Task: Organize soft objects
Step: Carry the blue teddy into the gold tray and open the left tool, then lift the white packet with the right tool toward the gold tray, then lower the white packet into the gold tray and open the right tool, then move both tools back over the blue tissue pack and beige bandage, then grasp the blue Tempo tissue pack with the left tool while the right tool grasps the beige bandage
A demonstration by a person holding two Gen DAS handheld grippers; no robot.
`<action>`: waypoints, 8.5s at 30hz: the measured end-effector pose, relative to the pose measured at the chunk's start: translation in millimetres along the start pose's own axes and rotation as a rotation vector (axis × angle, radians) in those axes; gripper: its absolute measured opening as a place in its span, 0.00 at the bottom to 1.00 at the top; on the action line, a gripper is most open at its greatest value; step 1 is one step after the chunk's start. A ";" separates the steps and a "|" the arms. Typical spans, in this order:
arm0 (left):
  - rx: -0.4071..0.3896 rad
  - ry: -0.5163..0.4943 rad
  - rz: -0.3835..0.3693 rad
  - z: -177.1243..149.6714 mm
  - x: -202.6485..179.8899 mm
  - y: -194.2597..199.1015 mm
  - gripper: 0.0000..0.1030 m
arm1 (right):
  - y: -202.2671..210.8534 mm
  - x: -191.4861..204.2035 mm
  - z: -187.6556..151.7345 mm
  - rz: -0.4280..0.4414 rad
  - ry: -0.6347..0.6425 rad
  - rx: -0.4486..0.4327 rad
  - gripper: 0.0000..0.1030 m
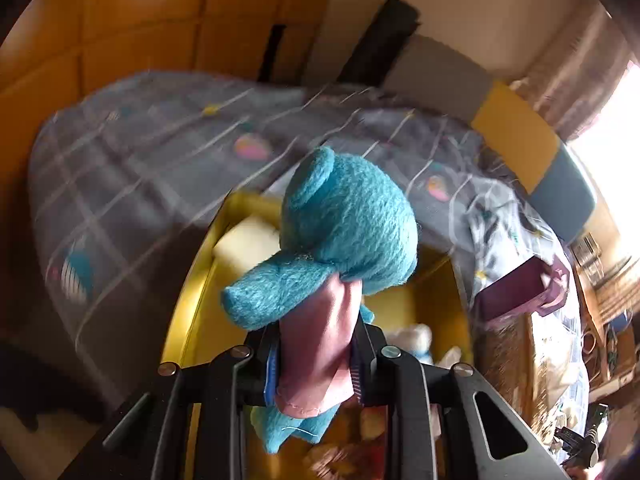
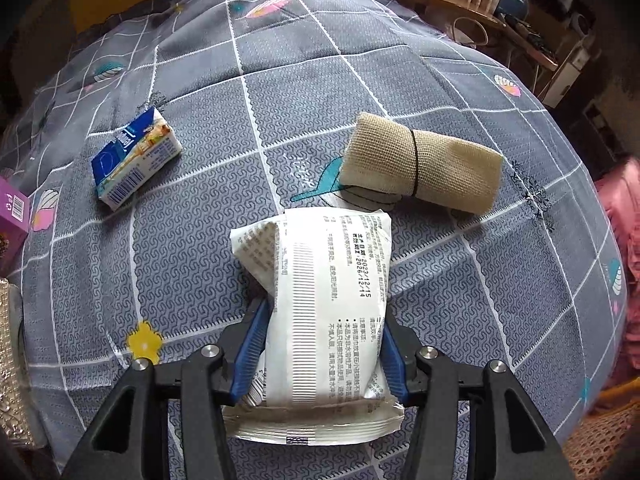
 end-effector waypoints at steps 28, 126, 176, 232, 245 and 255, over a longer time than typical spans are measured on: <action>-0.127 -0.231 0.155 -63.1 1.2 18.9 0.41 | -1.2 -10.9 0.3 0.034 -0.041 0.008 0.54; -0.089 -0.343 0.024 -82.2 1.7 23.6 0.41 | 138.4 531.1 -43.8 0.320 1.161 -0.224 0.41; -0.125 -0.446 0.009 -103.4 -35.9 47.5 0.41 | 248.3 302.6 -26.3 0.362 0.593 -0.751 0.93; 0.274 -1.046 -0.286 -305.6 -421.0 -27.4 0.73 | 59.4 -145.2 -6.1 0.269 -0.738 -0.327 0.94; 0.331 -1.219 -0.202 -342.5 -475.1 -131.0 0.82 | 49.5 -129.1 3.2 0.408 -0.722 -0.296 0.95; 0.360 -1.227 -0.230 -351.1 -489.5 -161.0 0.66 | 47.0 -126.0 5.4 0.444 -0.726 -0.293 0.95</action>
Point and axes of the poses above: each gripper's, at about its wrist camera, not at the fingertips, and y roughly against the way its jaws point, x to its left, z to its top, the point moved 7 cm from there along -y, roughly the way its jaws point, and after that the axes turned 12 degrees about y, right-handed, at the moved point
